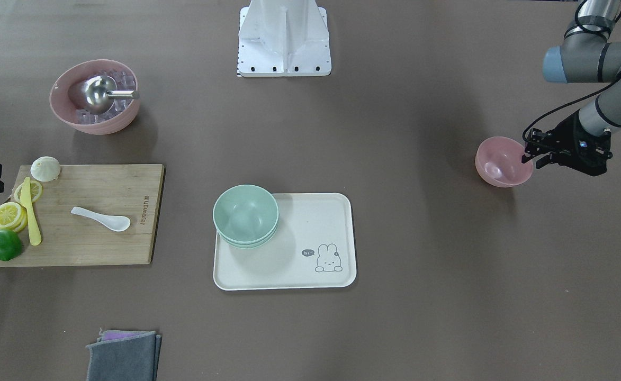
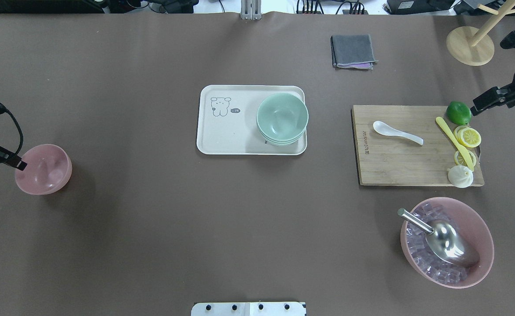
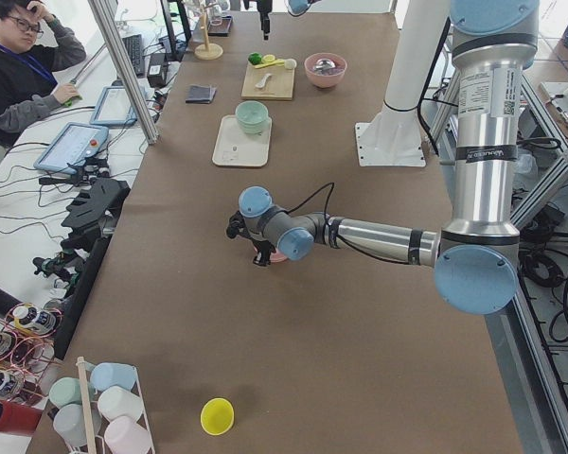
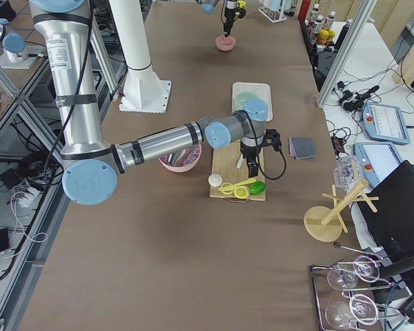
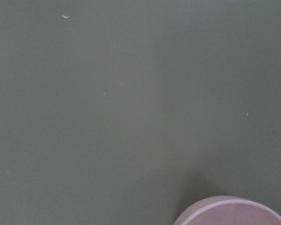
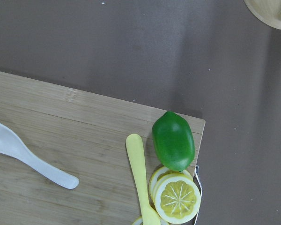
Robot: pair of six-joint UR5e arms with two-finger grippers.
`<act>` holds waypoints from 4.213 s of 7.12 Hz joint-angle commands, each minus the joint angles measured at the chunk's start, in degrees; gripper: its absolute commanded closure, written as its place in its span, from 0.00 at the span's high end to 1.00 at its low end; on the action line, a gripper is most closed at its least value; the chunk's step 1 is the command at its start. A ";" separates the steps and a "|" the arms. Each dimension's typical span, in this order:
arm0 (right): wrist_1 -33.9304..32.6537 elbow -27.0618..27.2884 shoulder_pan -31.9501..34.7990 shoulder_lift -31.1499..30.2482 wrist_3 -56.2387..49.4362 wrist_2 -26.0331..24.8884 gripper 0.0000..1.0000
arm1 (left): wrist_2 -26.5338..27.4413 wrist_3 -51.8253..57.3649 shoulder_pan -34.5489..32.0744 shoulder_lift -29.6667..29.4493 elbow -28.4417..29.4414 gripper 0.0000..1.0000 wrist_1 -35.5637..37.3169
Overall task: Stack pink bowl on green and place spoon
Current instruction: 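Grasp the rim of the pink bowl with the left gripper, then carry the pink bowl over the mint-green bowl on the tray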
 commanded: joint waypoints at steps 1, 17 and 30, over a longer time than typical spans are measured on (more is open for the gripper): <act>0.00 -0.08 0.00 -0.07 0.00 -0.09 1.00 | -0.07 -0.10 0.04 0.04 0.24 0.25 0.04; 0.27 0.01 0.00 -0.42 0.00 -0.18 1.00 | -3.79 -35.37 4.83 -29.98 -7.75 0.00 21.89; 0.18 0.19 0.00 -0.24 0.00 -1.32 1.00 | 16.90 -56.35 20.95 -58.32 20.10 0.00 17.09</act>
